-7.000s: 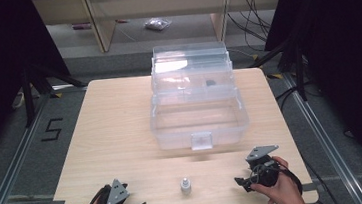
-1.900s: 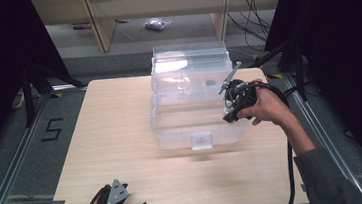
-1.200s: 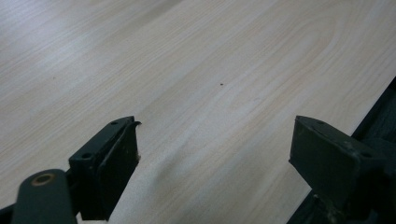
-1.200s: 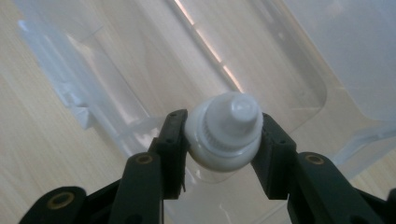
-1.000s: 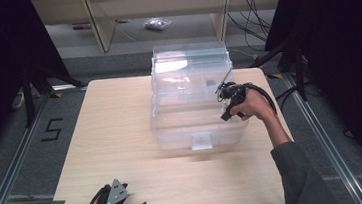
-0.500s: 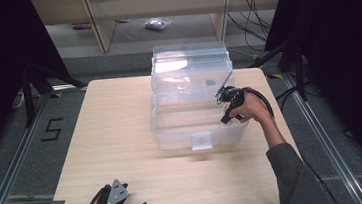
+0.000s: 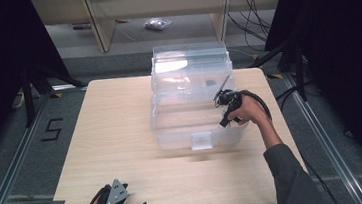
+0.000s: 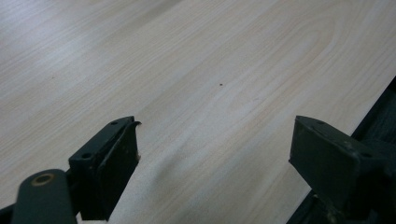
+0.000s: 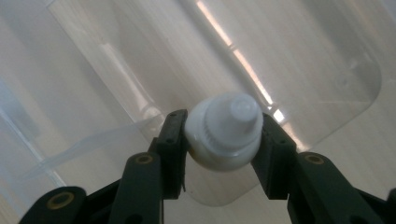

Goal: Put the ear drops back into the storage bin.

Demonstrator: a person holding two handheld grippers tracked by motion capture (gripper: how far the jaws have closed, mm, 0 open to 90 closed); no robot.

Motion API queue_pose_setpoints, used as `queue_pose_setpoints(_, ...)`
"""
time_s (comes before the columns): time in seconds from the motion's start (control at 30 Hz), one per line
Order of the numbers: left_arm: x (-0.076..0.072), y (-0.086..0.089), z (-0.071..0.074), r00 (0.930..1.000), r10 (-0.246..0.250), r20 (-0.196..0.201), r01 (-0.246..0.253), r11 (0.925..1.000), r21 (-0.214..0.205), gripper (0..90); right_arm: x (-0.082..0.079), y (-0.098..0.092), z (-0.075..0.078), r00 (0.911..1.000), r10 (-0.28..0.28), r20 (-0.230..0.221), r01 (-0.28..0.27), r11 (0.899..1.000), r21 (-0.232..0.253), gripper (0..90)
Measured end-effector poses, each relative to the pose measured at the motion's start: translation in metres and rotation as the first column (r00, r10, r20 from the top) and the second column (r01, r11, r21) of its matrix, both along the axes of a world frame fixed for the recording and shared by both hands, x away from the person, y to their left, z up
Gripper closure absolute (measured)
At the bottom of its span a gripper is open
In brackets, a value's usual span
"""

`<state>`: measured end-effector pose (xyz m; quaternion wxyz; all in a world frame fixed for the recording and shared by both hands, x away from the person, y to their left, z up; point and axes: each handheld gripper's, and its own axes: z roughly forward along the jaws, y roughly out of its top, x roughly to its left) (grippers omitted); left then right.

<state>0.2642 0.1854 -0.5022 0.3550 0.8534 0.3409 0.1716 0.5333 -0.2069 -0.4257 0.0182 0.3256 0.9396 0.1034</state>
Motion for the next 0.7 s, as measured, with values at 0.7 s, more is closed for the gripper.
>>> queue_pose_setpoints(0.7,0.0,0.0,0.0,1.0,-0.003,0.0,0.003,1.0,0.004,14.9,0.0,-0.001,-0.013,0.9997,0.0,-0.024,-0.001,1.0,-0.02,60.0)
